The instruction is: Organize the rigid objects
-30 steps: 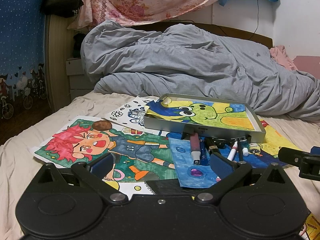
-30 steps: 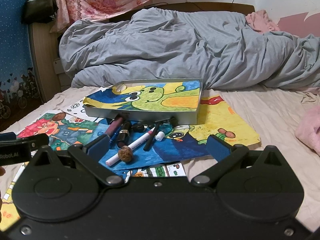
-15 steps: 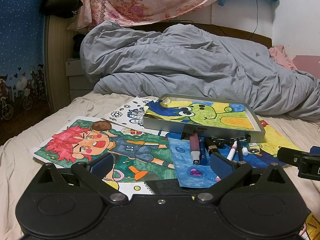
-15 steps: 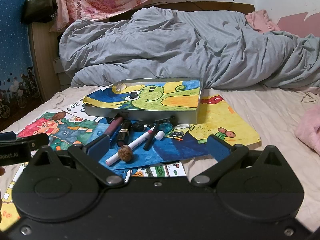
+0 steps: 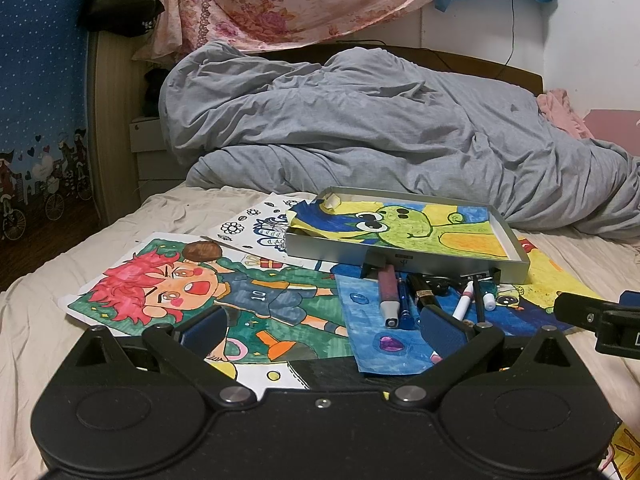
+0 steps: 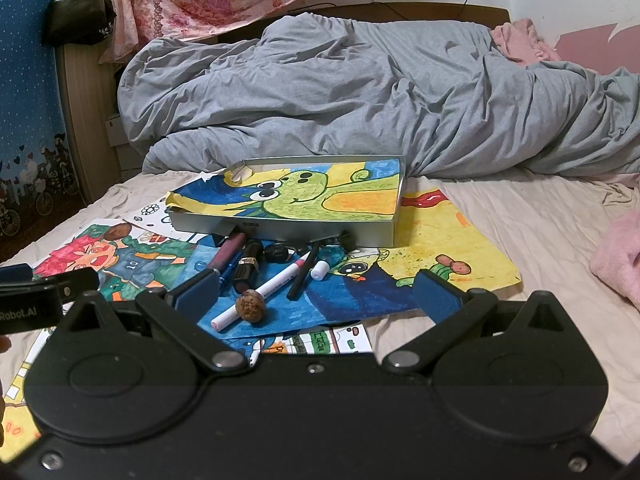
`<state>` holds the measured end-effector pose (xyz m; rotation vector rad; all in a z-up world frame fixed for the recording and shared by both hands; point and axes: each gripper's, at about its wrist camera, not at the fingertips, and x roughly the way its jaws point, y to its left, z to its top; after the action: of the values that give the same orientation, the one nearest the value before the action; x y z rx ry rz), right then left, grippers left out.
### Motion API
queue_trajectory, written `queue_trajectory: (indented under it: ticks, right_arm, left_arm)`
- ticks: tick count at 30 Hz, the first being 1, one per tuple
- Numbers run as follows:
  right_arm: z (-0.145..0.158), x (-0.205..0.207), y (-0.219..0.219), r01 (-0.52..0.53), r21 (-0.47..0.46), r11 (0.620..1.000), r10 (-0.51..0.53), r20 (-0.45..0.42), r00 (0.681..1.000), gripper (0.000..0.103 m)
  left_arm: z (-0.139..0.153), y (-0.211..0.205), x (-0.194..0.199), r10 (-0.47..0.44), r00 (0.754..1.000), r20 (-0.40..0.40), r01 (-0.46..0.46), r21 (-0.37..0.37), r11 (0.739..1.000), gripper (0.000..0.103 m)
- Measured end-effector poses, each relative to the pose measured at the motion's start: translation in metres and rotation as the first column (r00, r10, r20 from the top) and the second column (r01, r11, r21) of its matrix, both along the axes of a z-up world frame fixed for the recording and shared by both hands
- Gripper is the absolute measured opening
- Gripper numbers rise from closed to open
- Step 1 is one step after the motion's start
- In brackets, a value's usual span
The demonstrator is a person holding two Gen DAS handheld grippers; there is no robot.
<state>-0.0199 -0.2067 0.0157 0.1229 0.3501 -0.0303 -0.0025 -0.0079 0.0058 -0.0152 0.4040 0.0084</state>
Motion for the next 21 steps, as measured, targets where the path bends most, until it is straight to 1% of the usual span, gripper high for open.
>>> queue_trajectory:
  ticks: [21]
  right_arm:
    - [-0.0004,0.0002,0.0010,0.000,-0.001,1.000,0.000,-0.003,1.000,0.103]
  left_arm:
    - [0.0002,-0.0009,-0.0002,0.001,1.000,0.000,-0.001,0.001,1.000,0.102]
